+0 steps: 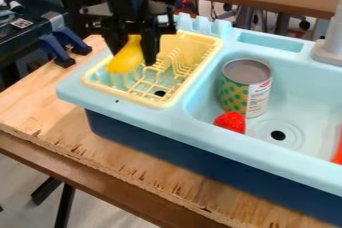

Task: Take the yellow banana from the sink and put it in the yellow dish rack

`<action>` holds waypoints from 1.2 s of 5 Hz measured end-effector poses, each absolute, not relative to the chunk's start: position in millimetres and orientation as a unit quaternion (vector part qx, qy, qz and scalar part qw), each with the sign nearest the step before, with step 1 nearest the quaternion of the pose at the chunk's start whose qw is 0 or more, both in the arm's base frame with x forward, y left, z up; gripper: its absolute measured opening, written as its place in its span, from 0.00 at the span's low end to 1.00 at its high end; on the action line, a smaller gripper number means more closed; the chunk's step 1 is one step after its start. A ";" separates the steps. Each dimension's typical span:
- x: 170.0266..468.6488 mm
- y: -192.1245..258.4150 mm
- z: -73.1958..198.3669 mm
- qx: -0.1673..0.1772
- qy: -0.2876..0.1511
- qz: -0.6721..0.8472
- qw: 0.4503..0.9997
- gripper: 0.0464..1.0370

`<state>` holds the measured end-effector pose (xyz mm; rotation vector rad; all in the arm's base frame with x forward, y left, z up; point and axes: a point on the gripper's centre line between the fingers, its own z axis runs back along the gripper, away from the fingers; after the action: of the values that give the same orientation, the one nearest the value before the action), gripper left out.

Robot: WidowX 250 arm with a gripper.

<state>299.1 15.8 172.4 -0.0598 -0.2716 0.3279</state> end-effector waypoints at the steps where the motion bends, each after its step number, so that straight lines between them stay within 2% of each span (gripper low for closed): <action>1: 305.0 23.6 135.7 -0.041 -0.131 0.169 0.976 0.49; 2: 314.9 25.1 123.6 -0.061 -0.149 0.184 0.970 0.49; 3: 324.2 15.8 109.7 -0.072 -0.142 0.181 0.970 0.49; 5: 343.3 10.9 100.5 -0.080 -0.150 0.185 0.968 0.50; 6: 343.2 8.9 99.5 -0.079 -0.135 0.189 0.969 0.56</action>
<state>343.2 8.9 99.5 -0.1602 -0.2738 0.3826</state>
